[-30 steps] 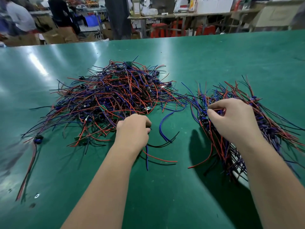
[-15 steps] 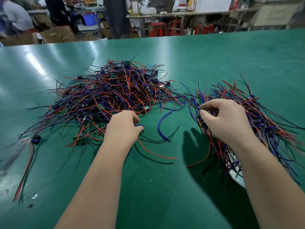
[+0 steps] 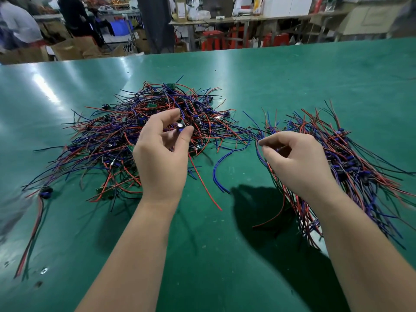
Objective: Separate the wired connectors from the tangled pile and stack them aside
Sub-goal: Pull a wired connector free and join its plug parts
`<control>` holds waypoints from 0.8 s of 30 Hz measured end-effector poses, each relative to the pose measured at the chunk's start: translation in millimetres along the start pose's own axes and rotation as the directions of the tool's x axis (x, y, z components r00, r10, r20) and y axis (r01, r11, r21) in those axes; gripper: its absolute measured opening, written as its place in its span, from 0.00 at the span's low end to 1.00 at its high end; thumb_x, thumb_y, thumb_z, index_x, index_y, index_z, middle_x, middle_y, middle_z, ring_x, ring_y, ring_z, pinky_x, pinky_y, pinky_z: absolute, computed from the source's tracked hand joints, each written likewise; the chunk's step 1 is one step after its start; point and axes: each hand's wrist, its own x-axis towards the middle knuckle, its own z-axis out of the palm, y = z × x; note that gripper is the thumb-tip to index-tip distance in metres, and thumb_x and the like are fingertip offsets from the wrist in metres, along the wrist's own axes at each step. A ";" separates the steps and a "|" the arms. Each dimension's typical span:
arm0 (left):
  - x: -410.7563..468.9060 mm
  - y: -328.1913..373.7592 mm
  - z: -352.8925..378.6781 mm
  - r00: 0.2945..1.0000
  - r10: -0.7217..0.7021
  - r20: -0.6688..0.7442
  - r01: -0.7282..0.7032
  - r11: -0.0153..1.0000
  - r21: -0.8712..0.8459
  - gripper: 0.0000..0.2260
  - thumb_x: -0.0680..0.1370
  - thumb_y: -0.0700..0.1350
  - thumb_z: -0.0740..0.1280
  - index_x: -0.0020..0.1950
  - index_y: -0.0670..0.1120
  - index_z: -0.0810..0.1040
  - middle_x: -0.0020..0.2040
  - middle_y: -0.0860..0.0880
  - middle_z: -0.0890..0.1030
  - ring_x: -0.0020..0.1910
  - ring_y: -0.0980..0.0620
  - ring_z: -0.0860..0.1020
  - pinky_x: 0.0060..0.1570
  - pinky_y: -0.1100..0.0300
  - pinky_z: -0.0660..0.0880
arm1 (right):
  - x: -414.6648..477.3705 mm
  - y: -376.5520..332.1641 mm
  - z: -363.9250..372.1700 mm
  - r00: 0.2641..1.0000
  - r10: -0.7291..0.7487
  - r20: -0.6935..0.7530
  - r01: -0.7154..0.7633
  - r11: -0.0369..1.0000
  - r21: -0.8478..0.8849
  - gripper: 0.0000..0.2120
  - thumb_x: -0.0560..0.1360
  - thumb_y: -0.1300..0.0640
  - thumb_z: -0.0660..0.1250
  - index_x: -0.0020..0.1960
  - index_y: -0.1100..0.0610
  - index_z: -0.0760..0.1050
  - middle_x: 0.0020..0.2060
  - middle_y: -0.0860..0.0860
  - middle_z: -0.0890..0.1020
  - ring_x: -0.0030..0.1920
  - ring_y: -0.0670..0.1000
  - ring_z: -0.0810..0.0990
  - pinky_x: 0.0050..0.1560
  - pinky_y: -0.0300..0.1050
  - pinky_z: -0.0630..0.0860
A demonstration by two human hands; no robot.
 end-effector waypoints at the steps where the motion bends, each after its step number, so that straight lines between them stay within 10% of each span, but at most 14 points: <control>1: -1.4 2.1 2.3 1.000 -0.017 0.015 0.018 0.997 -0.071 0.16 0.73 0.41 0.73 0.59 0.49 0.75 0.55 0.52 0.79 0.41 0.60 0.81 0.47 0.66 0.76 | 0.4 0.4 0.3 1.000 0.002 0.003 -0.002 1.000 0.005 0.07 0.73 0.59 0.68 0.41 0.47 0.81 0.31 0.41 0.80 0.30 0.44 0.75 0.34 0.32 0.70; 8: -10.3 15.6 18.4 0.900 -0.369 0.232 0.435 0.737 -0.517 0.25 0.66 0.32 0.76 0.55 0.50 0.69 0.51 0.47 0.76 0.43 0.55 0.82 0.47 0.63 0.77 | 0.2 -3.7 2.6 0.984 0.140 0.113 -0.165 0.953 0.254 0.08 0.73 0.62 0.68 0.40 0.51 0.82 0.33 0.48 0.83 0.32 0.45 0.80 0.38 0.38 0.75; 14: -21.6 22.3 21.9 0.734 -0.245 0.633 0.649 0.528 -0.548 0.30 0.63 0.31 0.75 0.59 0.49 0.67 0.42 0.50 0.85 0.42 0.52 0.83 0.44 0.60 0.79 | -3.2 -17.0 7.1 0.885 0.152 0.439 -0.437 0.592 0.677 0.12 0.73 0.52 0.66 0.35 0.54 0.84 0.33 0.49 0.83 0.29 0.45 0.75 0.32 0.35 0.71; 24: -35.8 24.1 26.2 0.781 -0.147 0.607 0.438 0.821 -0.366 0.31 0.63 0.38 0.77 0.60 0.56 0.69 0.55 0.49 0.77 0.40 0.55 0.80 0.46 0.64 0.76 | -1.2 -11.8 8.0 0.856 0.217 0.470 -0.506 0.543 0.671 0.02 0.59 0.58 0.71 0.30 0.54 0.83 0.32 0.54 0.80 0.31 0.47 0.72 0.32 0.36 0.69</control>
